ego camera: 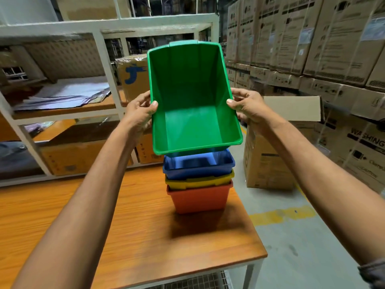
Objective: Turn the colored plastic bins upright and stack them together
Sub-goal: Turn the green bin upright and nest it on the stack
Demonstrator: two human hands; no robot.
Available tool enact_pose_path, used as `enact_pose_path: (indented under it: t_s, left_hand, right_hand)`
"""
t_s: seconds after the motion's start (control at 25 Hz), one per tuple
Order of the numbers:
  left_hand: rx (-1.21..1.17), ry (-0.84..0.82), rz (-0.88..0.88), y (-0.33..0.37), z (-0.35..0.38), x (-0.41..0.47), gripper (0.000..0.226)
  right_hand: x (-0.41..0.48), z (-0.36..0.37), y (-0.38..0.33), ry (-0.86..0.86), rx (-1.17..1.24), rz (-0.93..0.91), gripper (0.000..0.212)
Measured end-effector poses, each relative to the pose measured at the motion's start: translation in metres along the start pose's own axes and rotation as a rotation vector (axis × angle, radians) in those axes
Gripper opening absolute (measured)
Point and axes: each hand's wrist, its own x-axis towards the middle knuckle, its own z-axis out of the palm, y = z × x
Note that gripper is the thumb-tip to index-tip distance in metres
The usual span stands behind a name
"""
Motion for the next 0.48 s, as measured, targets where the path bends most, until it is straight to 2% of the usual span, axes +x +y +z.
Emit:
enact_pose_path:
  t_s: [0.12, 0.24, 0.48]
  left_hand:
    - [0.015, 0.085, -0.083, -0.01, 0.009, 0.007, 0.036]
    - [0.02, 0.103, -0.169, -0.022, 0.012, 0.012, 0.034]
    - [-0.007, 0.136, -0.218, -0.033, 0.02, 0.016, 0.033]
  right_hand:
    - [0.009, 0.001, 0.01, 0.04, 0.027, 0.097, 0.037]
    - [0.013, -0.002, 0.021, 0.025, 0.008, 0.179, 0.035]
    - [0.014, -0.004, 0.029, 0.03, 0.023, 0.22, 0.034]
